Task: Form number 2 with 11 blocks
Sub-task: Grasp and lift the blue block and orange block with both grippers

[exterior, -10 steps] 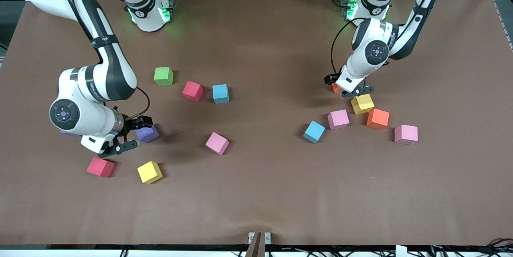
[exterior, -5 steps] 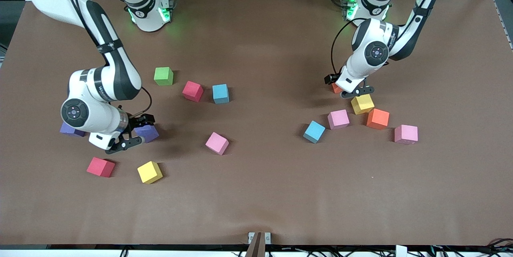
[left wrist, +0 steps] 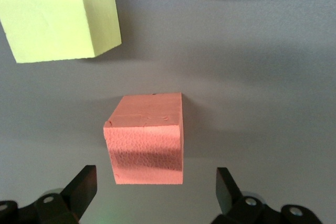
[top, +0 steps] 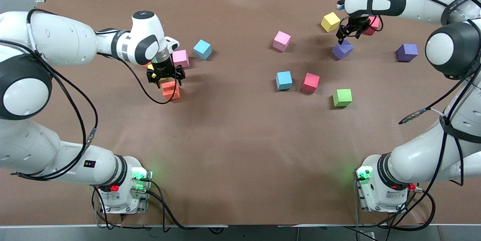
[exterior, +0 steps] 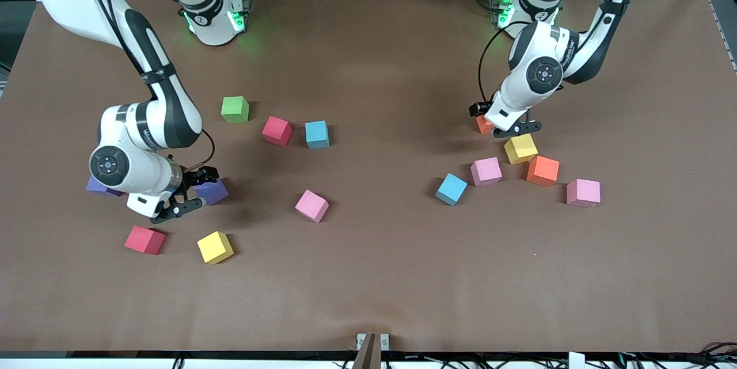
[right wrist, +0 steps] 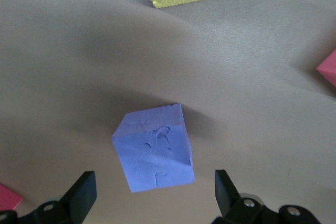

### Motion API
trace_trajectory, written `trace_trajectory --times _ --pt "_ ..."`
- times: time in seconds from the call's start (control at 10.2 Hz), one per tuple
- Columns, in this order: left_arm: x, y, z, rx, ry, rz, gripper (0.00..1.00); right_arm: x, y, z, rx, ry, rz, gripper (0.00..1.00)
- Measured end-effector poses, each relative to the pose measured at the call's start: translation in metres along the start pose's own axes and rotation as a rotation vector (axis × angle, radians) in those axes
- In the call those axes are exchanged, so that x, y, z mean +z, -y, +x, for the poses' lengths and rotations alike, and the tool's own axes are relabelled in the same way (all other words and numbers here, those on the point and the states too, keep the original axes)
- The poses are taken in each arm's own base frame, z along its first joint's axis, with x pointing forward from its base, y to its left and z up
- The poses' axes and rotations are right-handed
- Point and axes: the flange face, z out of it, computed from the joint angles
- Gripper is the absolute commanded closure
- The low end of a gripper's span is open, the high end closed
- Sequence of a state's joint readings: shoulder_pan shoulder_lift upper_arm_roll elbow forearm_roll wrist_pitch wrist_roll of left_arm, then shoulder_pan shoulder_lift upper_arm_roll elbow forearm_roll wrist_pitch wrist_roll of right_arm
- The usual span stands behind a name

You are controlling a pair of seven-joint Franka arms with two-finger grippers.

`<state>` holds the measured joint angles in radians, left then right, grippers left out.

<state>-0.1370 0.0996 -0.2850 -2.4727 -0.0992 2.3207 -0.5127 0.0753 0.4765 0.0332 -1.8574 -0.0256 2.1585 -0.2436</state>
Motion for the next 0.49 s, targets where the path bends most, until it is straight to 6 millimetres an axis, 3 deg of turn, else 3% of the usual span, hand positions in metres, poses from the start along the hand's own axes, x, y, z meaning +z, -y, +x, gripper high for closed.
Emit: trace_trajectory --times 0.49 --pt "0.024 0.007 0.008 0.007 0.016 0.023 0.00 0.019 0.004 0.000 -0.022 0.007 -0.012 0.00"
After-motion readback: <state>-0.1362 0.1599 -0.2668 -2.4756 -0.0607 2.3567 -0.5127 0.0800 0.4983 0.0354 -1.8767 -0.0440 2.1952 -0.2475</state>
